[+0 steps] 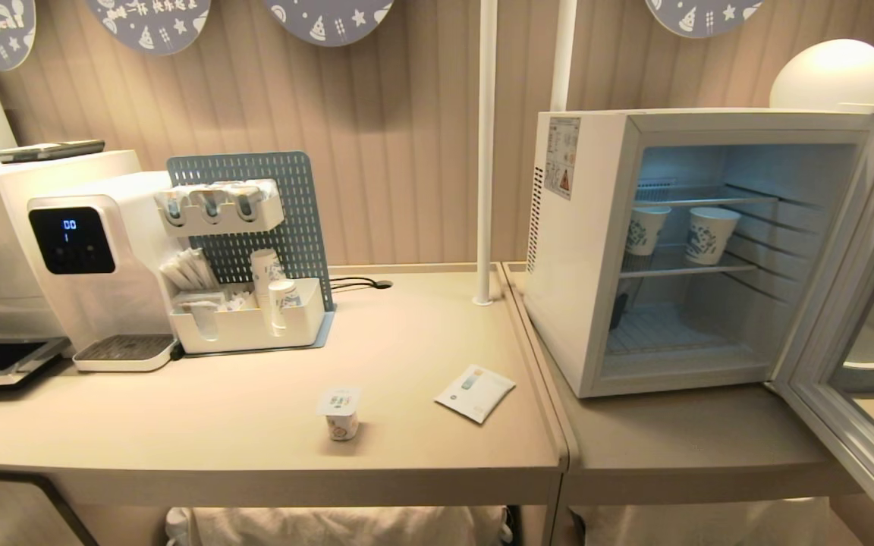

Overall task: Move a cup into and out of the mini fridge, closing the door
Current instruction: Put the yoghurt in the freezer

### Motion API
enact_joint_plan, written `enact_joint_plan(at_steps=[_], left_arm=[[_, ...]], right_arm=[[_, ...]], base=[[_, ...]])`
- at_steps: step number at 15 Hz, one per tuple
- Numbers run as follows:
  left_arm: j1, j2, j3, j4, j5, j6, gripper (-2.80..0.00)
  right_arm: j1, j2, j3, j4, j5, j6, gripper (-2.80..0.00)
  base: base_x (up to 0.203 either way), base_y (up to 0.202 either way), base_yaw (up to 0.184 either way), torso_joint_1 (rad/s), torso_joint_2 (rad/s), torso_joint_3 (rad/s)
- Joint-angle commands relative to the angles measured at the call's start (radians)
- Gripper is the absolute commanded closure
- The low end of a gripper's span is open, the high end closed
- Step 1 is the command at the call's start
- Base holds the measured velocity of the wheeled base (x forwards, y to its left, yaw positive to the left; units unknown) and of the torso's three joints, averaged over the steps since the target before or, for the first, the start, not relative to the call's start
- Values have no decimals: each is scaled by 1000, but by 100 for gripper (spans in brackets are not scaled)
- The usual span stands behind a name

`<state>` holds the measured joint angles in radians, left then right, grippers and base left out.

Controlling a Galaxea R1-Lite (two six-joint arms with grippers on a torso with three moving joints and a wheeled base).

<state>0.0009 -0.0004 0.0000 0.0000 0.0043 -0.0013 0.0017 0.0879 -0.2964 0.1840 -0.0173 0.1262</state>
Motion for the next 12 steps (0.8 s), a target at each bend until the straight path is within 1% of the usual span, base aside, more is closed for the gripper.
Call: enact_joint_plan(at_steps=[1,4,6,12], left_arm=[[1,-1,2,0,0,0,0],[1,0,2,0,0,0,0],[1,0,2,0,0,0,0],[1,0,2,0,0,-2,0]], right_arm=[[4,175,-114,9,1,24,0],[7,504,-201,-2,1,43,0],[8,728,-220,-75,1,43,0],[7,1388,-220,-547,-6,23,0]], base=[[0,0,0,0,0,0],[0,0,0,0,0,0],[0,0,0,0,0,0],[0,0,0,0,0,0]])
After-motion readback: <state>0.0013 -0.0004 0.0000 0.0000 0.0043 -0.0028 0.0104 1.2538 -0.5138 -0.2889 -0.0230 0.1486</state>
